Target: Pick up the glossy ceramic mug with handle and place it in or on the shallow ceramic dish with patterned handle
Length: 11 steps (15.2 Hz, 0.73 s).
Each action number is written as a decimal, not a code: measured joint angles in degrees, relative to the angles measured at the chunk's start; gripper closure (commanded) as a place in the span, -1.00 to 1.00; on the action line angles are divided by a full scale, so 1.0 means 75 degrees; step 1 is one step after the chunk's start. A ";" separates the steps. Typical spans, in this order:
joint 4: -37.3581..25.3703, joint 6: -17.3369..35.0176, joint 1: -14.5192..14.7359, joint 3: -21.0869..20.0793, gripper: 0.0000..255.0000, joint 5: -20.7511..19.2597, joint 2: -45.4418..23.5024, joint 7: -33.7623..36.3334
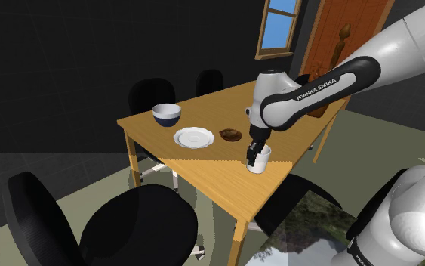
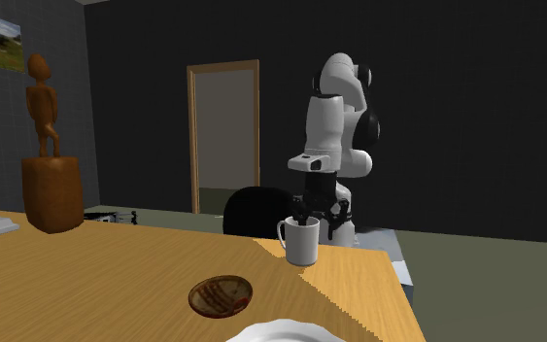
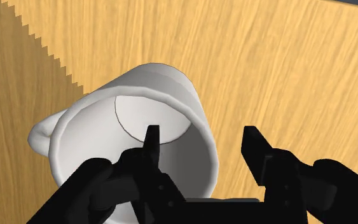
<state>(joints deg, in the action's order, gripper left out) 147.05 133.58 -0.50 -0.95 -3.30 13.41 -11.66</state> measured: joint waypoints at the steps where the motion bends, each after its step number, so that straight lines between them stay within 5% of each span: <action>1: 0.0000 0.0000 0.0000 0.0000 1.00 0.0000 0.0000 0.0000; 11: -0.0042 -0.0145 0.0003 0.0001 1.00 0.0009 0.0105 -0.0012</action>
<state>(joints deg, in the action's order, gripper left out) 146.74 132.49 -0.48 -0.94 -3.23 14.20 -11.75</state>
